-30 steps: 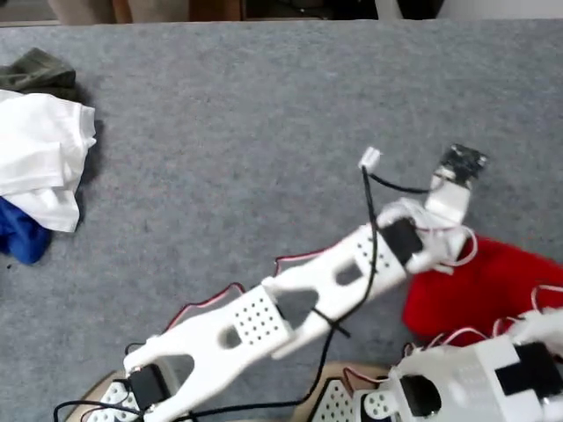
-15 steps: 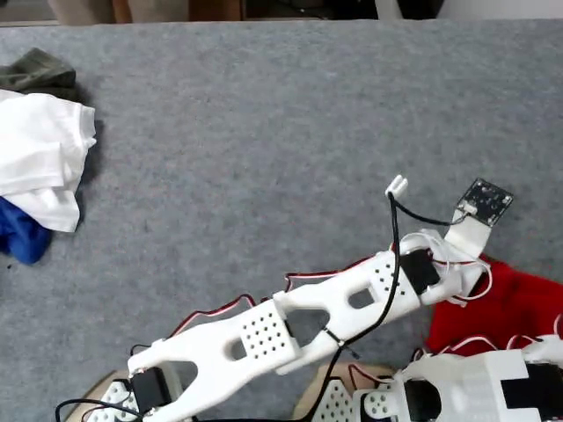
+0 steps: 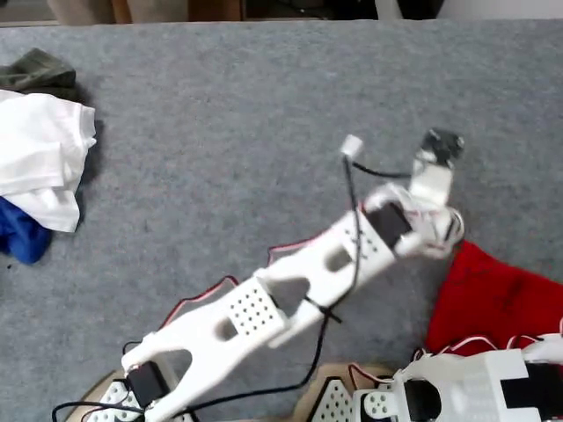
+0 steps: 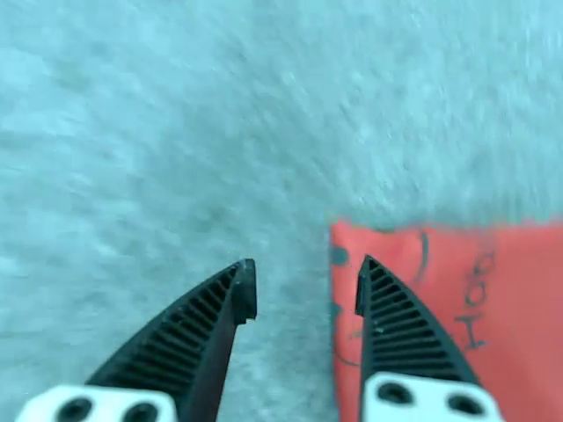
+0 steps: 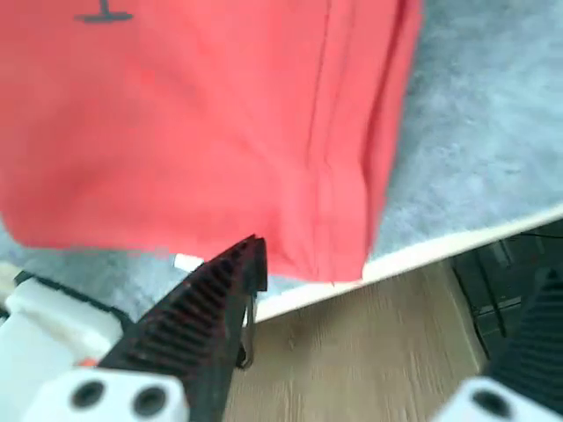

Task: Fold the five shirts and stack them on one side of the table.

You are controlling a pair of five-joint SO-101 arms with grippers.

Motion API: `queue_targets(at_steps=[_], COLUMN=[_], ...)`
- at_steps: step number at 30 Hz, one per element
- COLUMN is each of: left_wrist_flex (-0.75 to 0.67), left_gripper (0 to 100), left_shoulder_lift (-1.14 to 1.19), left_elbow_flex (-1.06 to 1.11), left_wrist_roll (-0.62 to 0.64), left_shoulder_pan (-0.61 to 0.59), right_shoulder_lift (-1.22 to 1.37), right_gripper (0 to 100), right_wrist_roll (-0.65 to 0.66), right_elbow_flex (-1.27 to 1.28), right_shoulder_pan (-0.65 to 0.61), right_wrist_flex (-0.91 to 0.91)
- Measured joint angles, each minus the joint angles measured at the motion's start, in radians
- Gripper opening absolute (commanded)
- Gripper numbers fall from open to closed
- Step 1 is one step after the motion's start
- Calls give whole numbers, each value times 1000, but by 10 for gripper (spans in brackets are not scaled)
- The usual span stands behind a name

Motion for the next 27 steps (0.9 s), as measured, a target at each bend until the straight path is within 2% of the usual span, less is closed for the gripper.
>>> queue_targets(at_steps=[2, 4, 9, 11, 17, 20, 27], left_wrist_flex=[54, 101, 238, 275, 411, 445, 453], left_gripper=[192, 191, 88, 36, 19, 19, 20], left_shoulder_lift=[-12, -34, -126, -153, -212, -253, -361], left_elbow_flex=[-28, -31, -32, -32, -32, -32, -26], left_wrist_roll=[-3, -48, -175, -230, -381, -413, -423], left_shoulder_pan=[-35, -71, -167, -213, -350, -453, -830], right_shoulder_lift=[0, 0, -44, -97, -310, -430, -586], right_gripper=[419, 358, 81, 9, 24, 24, 27], right_wrist_roll=[-2, -5, -49, -78, -180, -245, -462], right_elbow_flex=[-81, -166, -282, -282, -255, -218, -140], right_shoulder_pan=[-12, -31, -129, -186, -434, -598, -1082], right_wrist_flex=[72, 144, 224, 224, 226, 226, 229])
